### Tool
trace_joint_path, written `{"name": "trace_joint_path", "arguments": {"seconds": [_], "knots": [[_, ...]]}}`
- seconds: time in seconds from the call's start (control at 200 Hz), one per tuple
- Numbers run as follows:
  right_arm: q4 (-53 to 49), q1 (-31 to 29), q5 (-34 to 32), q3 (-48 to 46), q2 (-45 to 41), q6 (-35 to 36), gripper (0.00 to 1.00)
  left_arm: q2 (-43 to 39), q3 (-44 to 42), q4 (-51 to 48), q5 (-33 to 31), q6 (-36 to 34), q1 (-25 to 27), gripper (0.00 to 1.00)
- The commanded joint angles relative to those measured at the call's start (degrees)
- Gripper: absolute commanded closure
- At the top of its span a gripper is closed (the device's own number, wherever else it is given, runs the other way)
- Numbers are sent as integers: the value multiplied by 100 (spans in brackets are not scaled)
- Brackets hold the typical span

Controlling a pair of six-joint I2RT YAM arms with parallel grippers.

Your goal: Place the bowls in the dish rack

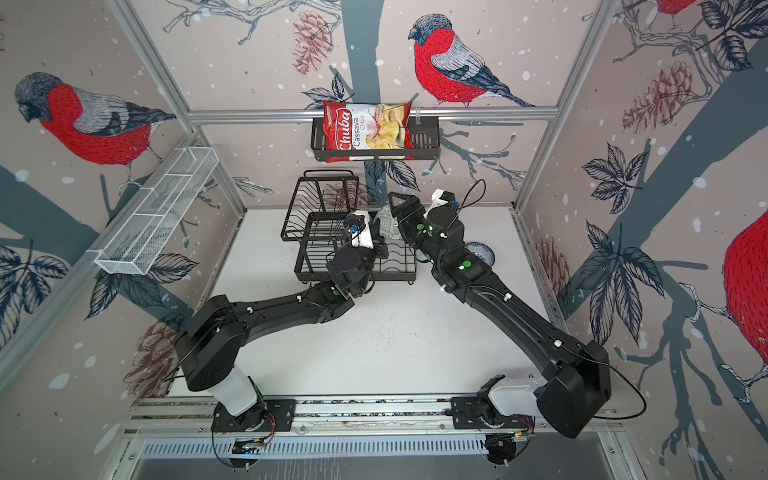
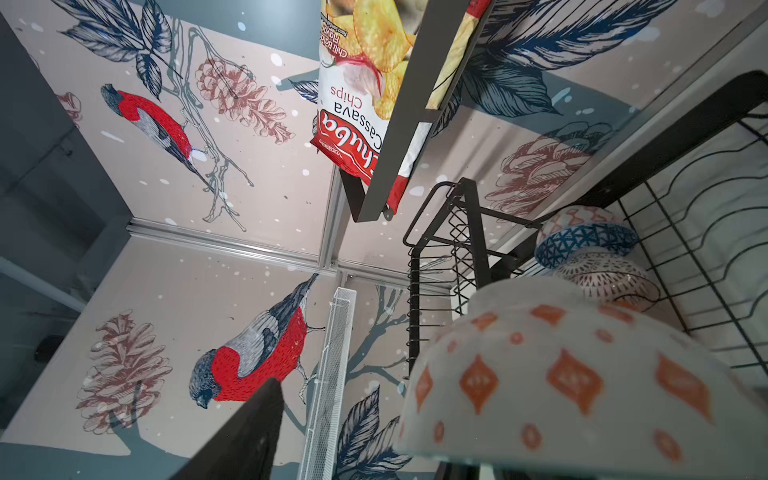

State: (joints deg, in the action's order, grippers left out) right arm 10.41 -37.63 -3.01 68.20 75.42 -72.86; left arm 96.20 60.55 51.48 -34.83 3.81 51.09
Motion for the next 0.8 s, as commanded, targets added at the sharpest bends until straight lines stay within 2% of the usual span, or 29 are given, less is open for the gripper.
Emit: {"name": "trace_joint_path", "arguments": {"seconds": [0.0,0.18,0.385,0.545,0.795], "knots": [[572,21,25,-68,38,-400,31,-16,-44,842,-215,-200,40,100],[870,27,-146,-336,-36,-684,51,11,-35,994,-437,-333,66,100],[951,76,-225,-444,-20,-818,69,89,-24,1182,-592,-430,202,100],[957,98,-168,-378,36,-812,81,110,-42,1267,-596,-565,277,100],[1036,111,-27,-422,63,-886,92,92,-26,1150,-650,-671,313,100]]}}
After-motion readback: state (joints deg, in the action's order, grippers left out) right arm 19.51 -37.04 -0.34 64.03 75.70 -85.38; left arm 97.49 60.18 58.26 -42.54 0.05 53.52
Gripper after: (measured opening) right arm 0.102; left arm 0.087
